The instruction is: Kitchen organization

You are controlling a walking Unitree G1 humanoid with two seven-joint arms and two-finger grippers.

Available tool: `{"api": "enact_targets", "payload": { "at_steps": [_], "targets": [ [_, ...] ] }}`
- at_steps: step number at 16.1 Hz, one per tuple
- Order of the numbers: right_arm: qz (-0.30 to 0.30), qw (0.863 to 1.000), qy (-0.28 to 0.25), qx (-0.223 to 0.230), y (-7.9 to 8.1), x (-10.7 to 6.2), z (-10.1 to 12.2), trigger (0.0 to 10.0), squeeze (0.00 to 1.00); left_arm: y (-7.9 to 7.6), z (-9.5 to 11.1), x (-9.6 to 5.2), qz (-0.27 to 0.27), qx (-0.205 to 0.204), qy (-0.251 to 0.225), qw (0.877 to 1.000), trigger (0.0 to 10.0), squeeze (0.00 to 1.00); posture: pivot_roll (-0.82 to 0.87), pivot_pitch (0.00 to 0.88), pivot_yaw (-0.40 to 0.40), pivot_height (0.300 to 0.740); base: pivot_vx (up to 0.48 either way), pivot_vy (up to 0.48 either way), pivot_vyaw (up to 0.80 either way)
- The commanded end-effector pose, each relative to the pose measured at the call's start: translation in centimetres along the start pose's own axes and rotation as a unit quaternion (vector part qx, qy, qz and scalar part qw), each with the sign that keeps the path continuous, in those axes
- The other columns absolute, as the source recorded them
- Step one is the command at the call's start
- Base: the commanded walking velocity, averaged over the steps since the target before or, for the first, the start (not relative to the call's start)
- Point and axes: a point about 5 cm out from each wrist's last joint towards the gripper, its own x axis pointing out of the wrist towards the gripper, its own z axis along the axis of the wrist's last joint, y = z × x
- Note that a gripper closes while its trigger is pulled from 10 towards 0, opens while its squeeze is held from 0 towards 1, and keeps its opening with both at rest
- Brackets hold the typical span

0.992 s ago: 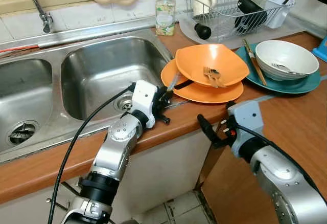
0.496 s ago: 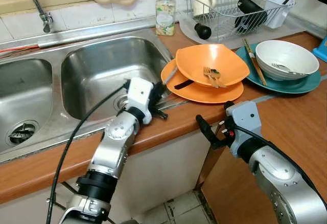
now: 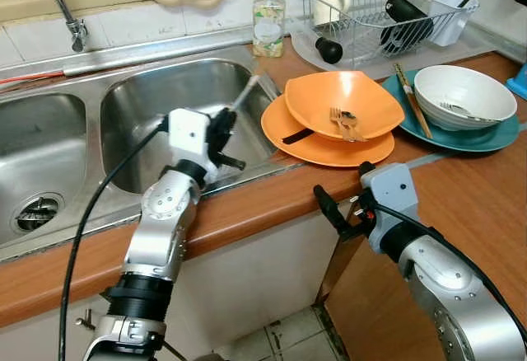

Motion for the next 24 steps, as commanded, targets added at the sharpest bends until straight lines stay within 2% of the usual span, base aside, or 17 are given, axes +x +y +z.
{"api": "enact_targets", "payload": {
  "at_steps": [1, 3, 5, 6, 7, 8, 9, 12, 13, 14, 16, 17, 18, 19, 21, 22, 24],
  "targets": [
    [0.007, 1.000, -0.005, -0.005, 0.1, 0.3, 0.2, 10.0, 0.00, 1.0, 0.4, -0.3, 0.026, 0.008, -0.011, 1.000, 0.0, 0.00, -0.19, 0.000, 0.047, 0.740, 0.000, 0.000, 0.00],
    [0.010, 1.000, -0.005, -0.012, 0.0, 0.4, 0.3, 10.0, 0.00, 2.2, -0.9, -0.4, 0.049, 0.054, 0.047, 0.996, 0.0, 0.00, -0.18, 0.000, 0.040, 0.740, 0.000, 0.000, 0.00],
    [0.012, 1.000, -0.007, -0.018, 0.0, 0.4, 0.4, 10.0, 0.00, 2.1, -1.6, -0.3, 0.023, 0.100, 0.091, 0.991, 0.0, 0.00, -0.19, 0.000, 0.040, 0.740, 0.000, 0.000, 0.00],
    [0.010, 1.000, -0.010, -0.017, 0.0, 0.5, 0.5, 10.0, 0.00, 2.5, -1.8, -0.2, 0.036, 0.108, 0.107, 0.988, 9.3, 0.00, -0.18, 0.000, 0.041, 0.740, 0.000, 0.000, 0.00],
    [0.009, 1.000, -0.011, -0.017, 0.0, 0.5, 0.5, 10.0, 0.00, 3.0, -2.0, -0.1, 0.055, 0.119, 0.124, 0.984, 10.0, 0.00, -0.18, 0.000, 0.042, 0.740, 0.000, 0.000, 0.00],
    [0.007, 1.000, -0.011, -0.016, 0.0, 0.4, 0.5, 10.0, 0.00, 3.3, -2.3, -0.1, 0.061, 0.130, 0.136, 0.980, 10.0, 0.44, -0.19, 0.000, 0.042, 0.740, 0.000, 0.000, 0.00],
    [0.004, 1.000, -0.014, -0.014, 0.0, 0.4, 0.5, 10.0, 0.00, 3.4, -2.5, -0.3, 0.057, 0.140, 0.146, 0.978, 10.0, 1.00, -0.19, 0.000, 0.042, 0.740, 0.000, 0.000, 0.00],
    [-0.019, 0.999, -0.042, 0.000, -0.5, 0.3, 1.2, 10.0, 0.00, 3.8, -2.8, -0.5, 0.065, 0.149, 0.161, 0.973, 10.0, 1.00, -0.19, 0.000, 0.040, 0.740, 0.000, 0.000, 0.00],
    [-0.023, 0.998, -0.061, 0.017, -0.6, 0.2, 1.6, 10.0, 0.13, 3.9, -3.0, -0.7, 0.065, 0.142, 0.164, 0.974, 10.0, 1.00, -0.18, 0.000, 0.046, 0.740, 0.000, 0.000, 0.00],
    [-0.019, 0.997, -0.076, 0.024, -0.6, -0.1, 1.9, 10.0, 1.00, 4.0, -3.0, -0.8, 0.064, 0.143, 0.166, 0.974, 10.0, 1.00, -0.18, 0.000, 0.050, 0.740, 0.000, 0.000, 0.00],
    [-0.033, 0.993, -0.109, 0.027, -1.3, -0.7, 2.5, 10.0, 1.00, 4.2, -2.6, -0.9, 0.068, 0.137, 0.154, 0.976, 10.0, 1.00, -0.18, 0.000, 0.052, 0.740, 0.000, 0.000, 0.00],
    [-0.046, 0.991, -0.125, 0.028, -1.8, -0.9, 2.9, 10.0, 1.00, 4.2, -2.4, -0.8, 0.066, 0.127, 0.144, 0.979, 10.0, 0.93, -0.18, 0.000, 0.052, 0.740, 0.000, 0.000, 0.00],
    [-0.083, 0.981, -0.171, 0.038, -3.1, -1.4, 4.1, 10.0, 1.00, 3.8, -1.4, -0.8, 0.048, 0.098, 0.109, 0.988, 10.0, 0.00, -0.19, 0.000, 0.051, 0.740, 0.000, 0.000, 0.00],
    [-0.101, 0.976, -0.191, 0.039, -4.1, -1.6, 4.8, 10.0, 1.00, 3.2, -0.7, -1.0, 0.021, 0.081, 0.084, 0.993, 10.0, 0.00, -0.19, 0.000, 0.050, 0.740, 0.000, 0.000, 0.00],
    [-0.103, 0.979, -0.177, 0.022, -5.2, -1.4, 4.7, 10.0, 1.00, 2.1, 0.1, -1.9, -0.028, 0.069, 0.063, 0.995, 10.0, 0.00, -0.18, 0.000, 0.048, 0.740, 0.000, 0.000, 0.00],
    [-0.103, 0.979, -0.175, 0.020, -5.4, -1.4, 4.6, 10.0, 1.00, 1.9, 0.2, -2.1, -0.033, 0.066, 0.060, 0.995, 10.0, 0.00, -0.18, 0.000, 0.048, 0.740, 0.000, 0.000, 0.00],
    [-0.112, 0.984, -0.136, 0.026, -7.0, -1.2, 3.8, 10.0, 1.00, 0.8, 0.5, -3.5, -0.084, 0.053, 0.056, 0.994, 10.0, 0.00, -0.17, 0.000, 0.020, 0.740, 0.000, 0.000, 0.00]
  ]
}}
